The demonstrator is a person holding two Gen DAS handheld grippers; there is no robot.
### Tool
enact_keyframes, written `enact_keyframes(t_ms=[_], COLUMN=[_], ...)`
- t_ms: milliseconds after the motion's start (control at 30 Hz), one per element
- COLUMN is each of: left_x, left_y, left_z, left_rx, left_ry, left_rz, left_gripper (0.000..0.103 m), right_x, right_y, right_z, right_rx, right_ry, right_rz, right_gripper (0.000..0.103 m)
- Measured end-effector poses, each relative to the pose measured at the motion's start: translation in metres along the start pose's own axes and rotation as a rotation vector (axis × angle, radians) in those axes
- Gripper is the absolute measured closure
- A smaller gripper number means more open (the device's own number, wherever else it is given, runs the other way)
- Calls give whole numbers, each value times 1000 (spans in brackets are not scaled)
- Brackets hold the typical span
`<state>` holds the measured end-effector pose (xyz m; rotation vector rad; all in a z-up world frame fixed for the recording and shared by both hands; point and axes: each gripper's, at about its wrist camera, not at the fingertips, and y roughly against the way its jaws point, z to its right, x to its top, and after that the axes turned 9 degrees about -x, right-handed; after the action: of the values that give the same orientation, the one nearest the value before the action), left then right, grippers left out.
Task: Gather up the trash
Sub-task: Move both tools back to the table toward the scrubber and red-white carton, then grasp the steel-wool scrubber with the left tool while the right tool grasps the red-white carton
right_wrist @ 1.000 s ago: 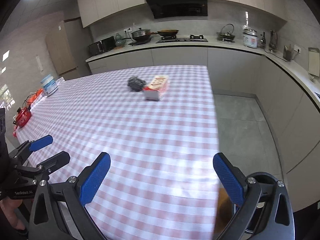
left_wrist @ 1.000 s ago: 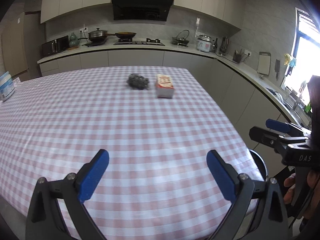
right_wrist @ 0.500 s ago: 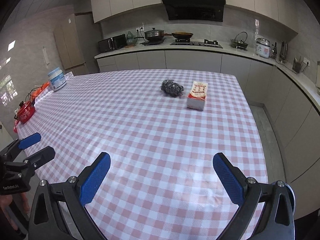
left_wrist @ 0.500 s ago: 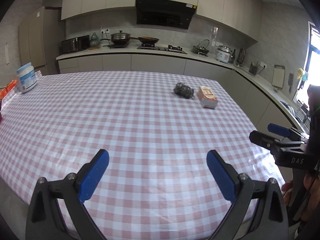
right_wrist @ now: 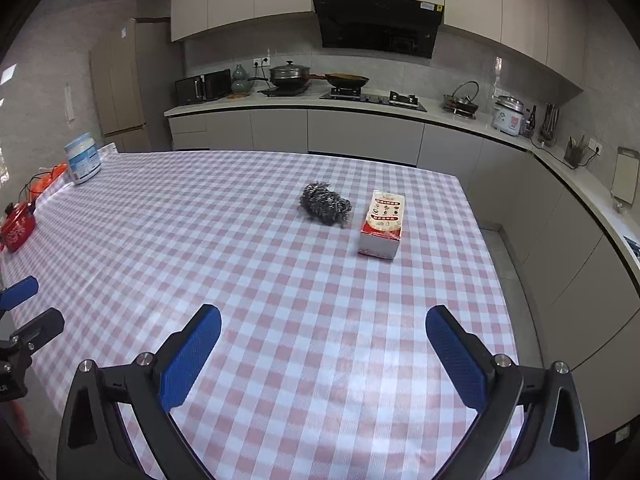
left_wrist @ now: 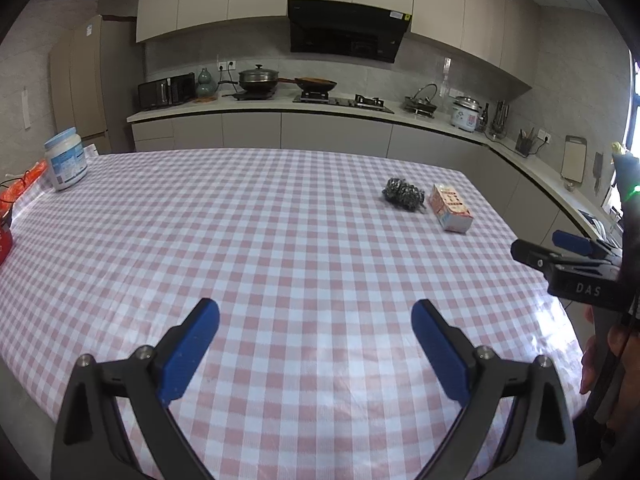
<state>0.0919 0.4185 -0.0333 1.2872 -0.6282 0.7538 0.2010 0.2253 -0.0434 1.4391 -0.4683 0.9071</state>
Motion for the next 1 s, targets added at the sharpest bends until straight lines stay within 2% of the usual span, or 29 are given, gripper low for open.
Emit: enact_keyframes(t_ms=[200, 333, 500, 567, 667, 1000], left_x=[25, 47, 67, 72, 81, 103], left_y=[-56, -104, -157, -171, -199, -268], left_z=[10, 29, 50, 57, 69, 99], left_rx=[-32, -65, -86, -92, -106, -150], left_ry=[-3, -23, -35, -35, -38, -45], left_rz=[-42, -71, -100, -114, -140, -198], left_gripper=[9, 12, 12, 12, 12, 12], right_x=[20, 37, 52, 56, 63, 93], right_y=[-61, -108, -170, -192, -221, -277], right_z=[13, 26, 34, 37, 54, 105], right_rx=[-7, 22, 56, 72, 80, 86], right_ry=[-7, -20, -16, -12, -34, -49], right_rz=[-49, -89, -152, -174, -202, -213], right_gripper=[0, 11, 18, 29, 40, 42])
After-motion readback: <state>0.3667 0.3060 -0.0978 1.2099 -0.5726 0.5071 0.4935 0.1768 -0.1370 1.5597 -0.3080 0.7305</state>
